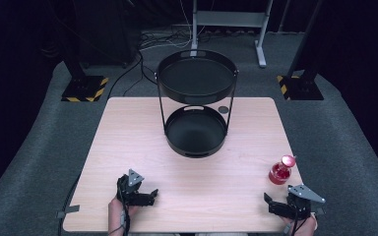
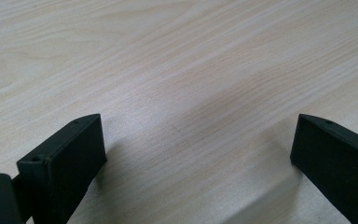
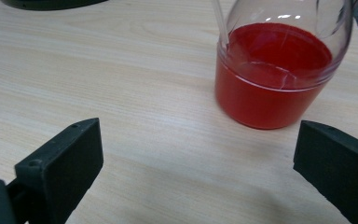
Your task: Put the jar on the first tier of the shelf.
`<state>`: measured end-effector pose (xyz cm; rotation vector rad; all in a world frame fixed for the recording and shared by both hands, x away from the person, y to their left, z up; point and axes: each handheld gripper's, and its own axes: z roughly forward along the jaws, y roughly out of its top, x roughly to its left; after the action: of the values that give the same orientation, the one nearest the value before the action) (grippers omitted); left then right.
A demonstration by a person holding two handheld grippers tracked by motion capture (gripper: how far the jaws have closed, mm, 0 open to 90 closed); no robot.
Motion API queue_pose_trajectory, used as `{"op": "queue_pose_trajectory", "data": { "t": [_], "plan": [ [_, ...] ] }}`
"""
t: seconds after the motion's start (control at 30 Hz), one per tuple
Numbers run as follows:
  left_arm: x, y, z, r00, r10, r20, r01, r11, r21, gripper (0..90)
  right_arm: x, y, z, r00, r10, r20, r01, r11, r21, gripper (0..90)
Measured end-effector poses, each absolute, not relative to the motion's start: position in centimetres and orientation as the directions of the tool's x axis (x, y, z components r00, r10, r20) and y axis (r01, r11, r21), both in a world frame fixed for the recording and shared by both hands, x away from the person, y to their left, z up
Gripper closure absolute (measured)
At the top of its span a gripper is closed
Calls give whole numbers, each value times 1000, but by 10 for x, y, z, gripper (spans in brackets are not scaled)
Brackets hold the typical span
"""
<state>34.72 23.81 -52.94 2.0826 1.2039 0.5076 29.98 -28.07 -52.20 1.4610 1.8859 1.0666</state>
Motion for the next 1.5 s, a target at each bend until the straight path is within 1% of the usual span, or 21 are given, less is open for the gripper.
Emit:
{"op": "queue_pose_trajectory", "data": {
  "t": [0.4, 0.97, 1.5],
  "plan": [
    [347, 238, -529, 498, 867, 2, 606, -350, 714, 27, 308, -283, -508, -288, 956, 50, 535, 117, 837, 6],
    [347, 238, -529, 498, 867, 1, 606, -350, 714, 28, 323, -283, -477, -296, 955, 6, 501, 150, 853, 6],
    [347, 238, -529, 499, 867, 1, 606, -350, 714, 28, 348, -295, -457, -286, 958, 7, 491, 140, 860, 6]
  ]
}}
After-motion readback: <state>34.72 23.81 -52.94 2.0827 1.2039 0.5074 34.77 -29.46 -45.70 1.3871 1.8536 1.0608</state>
